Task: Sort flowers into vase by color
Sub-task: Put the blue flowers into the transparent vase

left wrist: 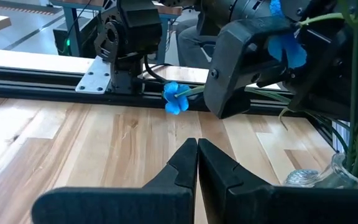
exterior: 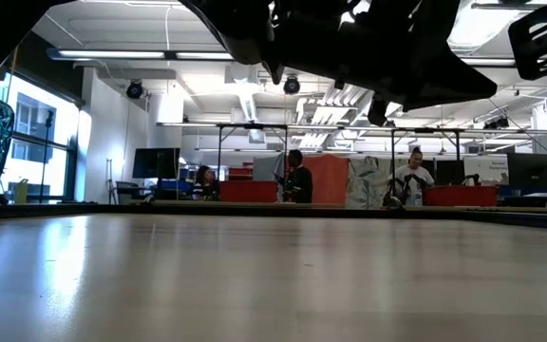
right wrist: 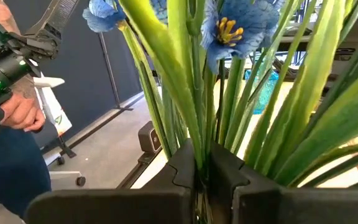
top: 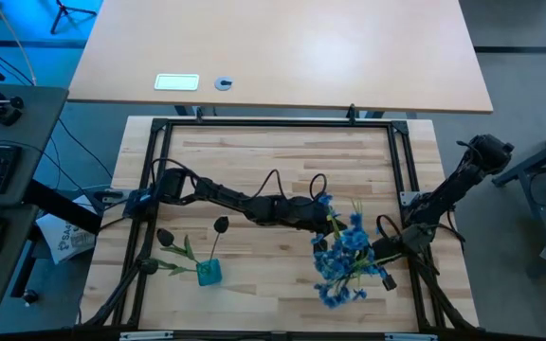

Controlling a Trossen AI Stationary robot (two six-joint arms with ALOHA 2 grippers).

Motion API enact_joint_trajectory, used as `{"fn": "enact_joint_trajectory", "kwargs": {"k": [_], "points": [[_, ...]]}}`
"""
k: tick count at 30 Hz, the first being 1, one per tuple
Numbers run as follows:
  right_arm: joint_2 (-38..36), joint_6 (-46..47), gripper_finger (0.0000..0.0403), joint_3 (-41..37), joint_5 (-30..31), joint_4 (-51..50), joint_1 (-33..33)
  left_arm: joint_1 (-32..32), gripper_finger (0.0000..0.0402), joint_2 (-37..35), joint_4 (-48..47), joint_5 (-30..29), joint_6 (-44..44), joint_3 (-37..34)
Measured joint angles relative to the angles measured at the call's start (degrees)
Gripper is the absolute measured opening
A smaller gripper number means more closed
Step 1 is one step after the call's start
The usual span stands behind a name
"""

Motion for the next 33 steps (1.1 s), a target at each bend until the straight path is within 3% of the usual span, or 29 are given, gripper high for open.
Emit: {"fn": "enact_joint_trajectory", "kwargs": {"k": [5, 13, 20, 33], "points": [[-0.02, 0.61, 0.0026, 0.00, 0.00, -1.35, 0.00, 0.00, 0.0000, 0.00, 0.02, -0.93, 1.17, 0.00], [-0.07, 4.51, 0.0125, 0.06, -0.05, -6.72, 0.01, 0.00, 0.0000, 0.00, 0.00, -1.90, 1.21, 0.00], [-0.88, 3.58, 0.0177, -0.15, 1.35, -4.03, 0.00, 0.00, 0.0000, -0.02, 0.00, -2.96, 1.14, 0.00], [-14.74, 2.51, 0.0230, -0.24, 1.46, -3.32, 0.00, 0.00, 0.0000, -0.09, 0.04, -2.98, 0.72, 0.00]]}}
